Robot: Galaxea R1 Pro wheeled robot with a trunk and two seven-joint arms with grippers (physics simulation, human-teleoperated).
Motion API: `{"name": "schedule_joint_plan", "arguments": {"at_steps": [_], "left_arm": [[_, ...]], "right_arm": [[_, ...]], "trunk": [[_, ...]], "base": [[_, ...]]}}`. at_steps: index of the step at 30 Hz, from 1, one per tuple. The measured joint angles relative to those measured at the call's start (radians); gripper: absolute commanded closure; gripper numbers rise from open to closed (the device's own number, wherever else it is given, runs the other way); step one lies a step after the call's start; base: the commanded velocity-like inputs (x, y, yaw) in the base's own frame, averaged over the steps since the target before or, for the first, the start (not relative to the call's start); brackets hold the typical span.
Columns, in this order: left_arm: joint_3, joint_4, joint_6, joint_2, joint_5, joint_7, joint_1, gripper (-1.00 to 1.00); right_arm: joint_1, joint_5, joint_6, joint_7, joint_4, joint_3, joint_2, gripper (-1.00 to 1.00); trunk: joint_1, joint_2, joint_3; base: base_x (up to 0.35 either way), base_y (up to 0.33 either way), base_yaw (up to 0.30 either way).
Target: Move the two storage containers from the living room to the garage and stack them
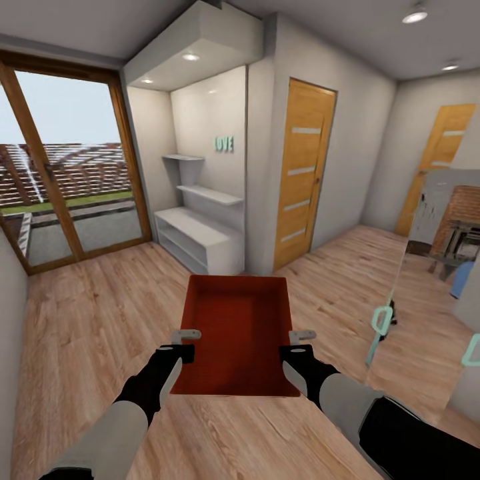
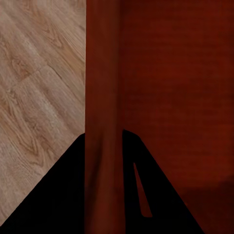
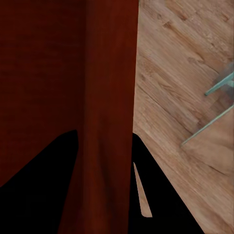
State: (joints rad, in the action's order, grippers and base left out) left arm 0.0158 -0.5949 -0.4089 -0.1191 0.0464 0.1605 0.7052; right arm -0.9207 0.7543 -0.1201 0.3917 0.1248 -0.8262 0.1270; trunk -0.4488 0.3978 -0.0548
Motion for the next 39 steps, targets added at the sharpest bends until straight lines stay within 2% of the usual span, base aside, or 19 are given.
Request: {"name": "schedule_joint_plan", "arguments": {"at_steps": [21,39], "left_arm": [[0.000,0.000,-0.005,0.000,-0.001,0.000,0.000,1.00],[-0.001,0.000,-0.005,0.002,-0.003,0.000,0.000,1.00]], "right_arm": [[0.000,0.001,-0.003,0.000,0.000,-0.001,0.000,1.00],[0.000,0.001,-0.003,0.002,0.000,-0.001,0.001,1.00]], "trunk": [[0.000,0.000,0.000],[0.000,0.000,0.000]], "base": [[0.322,0.000,-0.005],[0.322,0.000,-0.182]]}}
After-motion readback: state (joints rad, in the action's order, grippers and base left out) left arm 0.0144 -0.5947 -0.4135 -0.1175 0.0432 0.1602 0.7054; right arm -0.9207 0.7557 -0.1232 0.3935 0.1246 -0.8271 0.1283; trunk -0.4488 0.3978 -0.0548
